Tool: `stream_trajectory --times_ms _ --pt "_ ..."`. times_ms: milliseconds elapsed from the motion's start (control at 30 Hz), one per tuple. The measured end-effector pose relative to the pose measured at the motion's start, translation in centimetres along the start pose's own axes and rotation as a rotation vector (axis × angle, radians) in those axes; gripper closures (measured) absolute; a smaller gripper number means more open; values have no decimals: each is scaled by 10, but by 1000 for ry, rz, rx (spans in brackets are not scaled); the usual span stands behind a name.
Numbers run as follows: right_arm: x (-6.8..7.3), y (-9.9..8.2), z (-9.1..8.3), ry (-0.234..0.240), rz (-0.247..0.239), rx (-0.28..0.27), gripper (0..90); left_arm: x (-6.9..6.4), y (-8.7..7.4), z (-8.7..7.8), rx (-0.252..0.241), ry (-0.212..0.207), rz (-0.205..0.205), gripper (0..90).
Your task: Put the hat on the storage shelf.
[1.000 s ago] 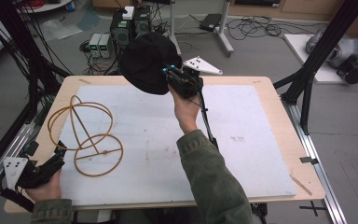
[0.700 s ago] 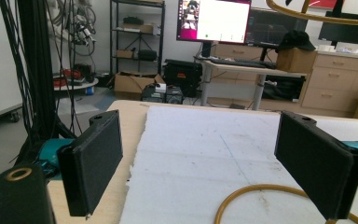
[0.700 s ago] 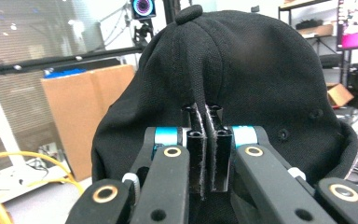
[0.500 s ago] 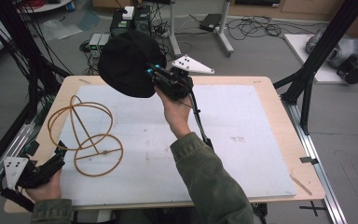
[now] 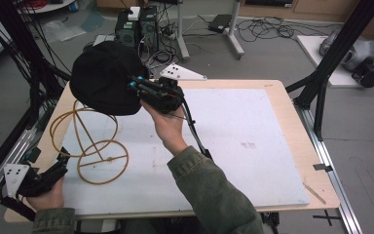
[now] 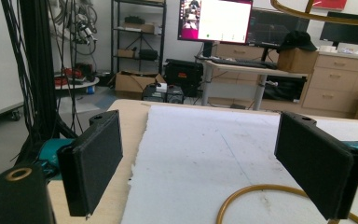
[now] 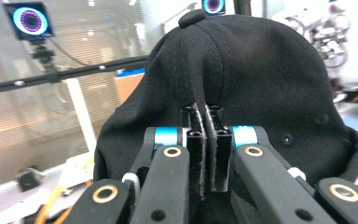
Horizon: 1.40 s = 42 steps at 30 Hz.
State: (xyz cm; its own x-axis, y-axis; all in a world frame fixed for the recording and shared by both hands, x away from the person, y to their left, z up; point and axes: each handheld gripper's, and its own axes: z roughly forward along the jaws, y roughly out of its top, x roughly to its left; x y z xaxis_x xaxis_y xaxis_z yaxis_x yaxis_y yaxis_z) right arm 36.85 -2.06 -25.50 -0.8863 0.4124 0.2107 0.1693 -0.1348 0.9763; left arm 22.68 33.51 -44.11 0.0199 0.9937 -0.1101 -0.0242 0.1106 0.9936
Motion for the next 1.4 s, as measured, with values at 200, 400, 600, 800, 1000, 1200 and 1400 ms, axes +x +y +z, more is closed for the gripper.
stream_trajectory --times_ms 200,400,600,800,1000,1200,1400 --pt "13 -4 9 65 -3 13 887 0 0 0 -1 2 -4 153" --pt "25 -9 18 120 -6 28 887 1 0 0 -1 3 -8 154" --pt "33 -15 25 156 -10 54 887 1 0 0 -3 3 -10 154" --pt "43 -26 36 188 -29 109 887 2 0 -1 0 5 -15 154" --pt "43 -34 39 194 -21 142 887 3 0 -1 0 9 -22 154" --pt "42 -40 38 199 -3 148 886 4 0 0 -1 4 -35 154" --pt "44 -41 37 201 -18 153 886 4 -1 0 1 5 -37 154"
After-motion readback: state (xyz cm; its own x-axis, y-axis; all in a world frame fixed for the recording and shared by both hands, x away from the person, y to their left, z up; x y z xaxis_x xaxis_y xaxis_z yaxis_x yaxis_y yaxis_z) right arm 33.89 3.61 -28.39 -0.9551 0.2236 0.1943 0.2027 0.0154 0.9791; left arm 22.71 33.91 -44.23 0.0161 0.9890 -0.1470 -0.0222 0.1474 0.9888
